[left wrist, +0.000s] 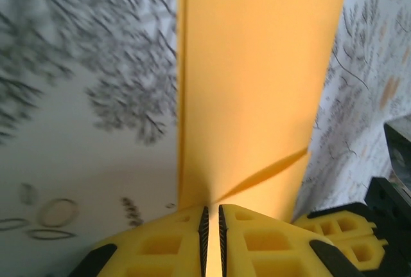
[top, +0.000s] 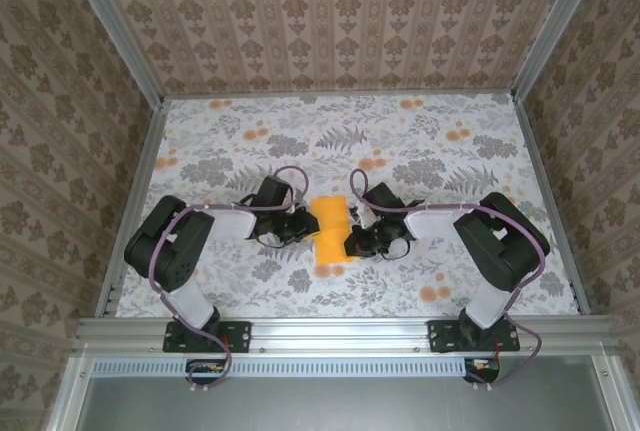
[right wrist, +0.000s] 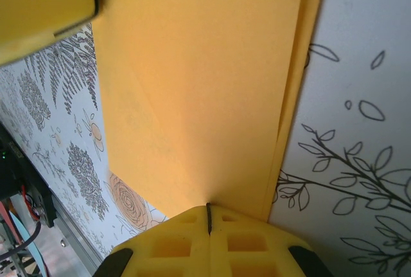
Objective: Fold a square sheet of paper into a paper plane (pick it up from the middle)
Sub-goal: Fold the triangle a second time at the center of the table.
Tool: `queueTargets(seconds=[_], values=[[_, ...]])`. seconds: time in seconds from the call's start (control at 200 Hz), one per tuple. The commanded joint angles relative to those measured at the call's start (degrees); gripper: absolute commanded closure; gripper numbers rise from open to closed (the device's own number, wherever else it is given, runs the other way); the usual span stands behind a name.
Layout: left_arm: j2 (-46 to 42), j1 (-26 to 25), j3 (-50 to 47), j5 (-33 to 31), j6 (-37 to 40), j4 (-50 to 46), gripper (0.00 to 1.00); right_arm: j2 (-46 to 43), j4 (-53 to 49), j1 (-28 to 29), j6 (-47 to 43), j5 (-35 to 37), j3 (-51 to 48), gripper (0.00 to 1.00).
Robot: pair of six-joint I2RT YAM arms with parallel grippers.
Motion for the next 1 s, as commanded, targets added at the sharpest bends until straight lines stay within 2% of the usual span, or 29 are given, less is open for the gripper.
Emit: queueTargets(seconds=[0.0, 0.185, 0.385, 0.655, 0.995], values=[[-2.0, 2.1, 2.3, -8.3, 6.0, -10.5, 0.84, 2.4, -8.7, -0.1, 0.4, 6.2, -3.4, 0.97], [-6.9, 1.0, 2.9, -4.8, 8.0, -10.0, 0.84, 2.0, -8.6, -0.1, 0.5, 5.6, -2.9, 0.97], [-10.8, -2.7, 0.4, -3.1, 4.0, -3.8, 0.84, 0.9, -8.8, -0.1, 0.7, 4.8, -1.8, 0.97], [-5.4, -6.7, 0.3, 0.6, 1.5, 4.4, 0.87, 0.2, -8.5, -0.1, 1.1, 4.1, -1.2, 0.97], [-0.7, -7.8, 2.6, -5.0, 4.0, -2.7, 0.89, -1.5, -8.1, -0.1, 1.4, 3.4, -0.8, 0.97]])
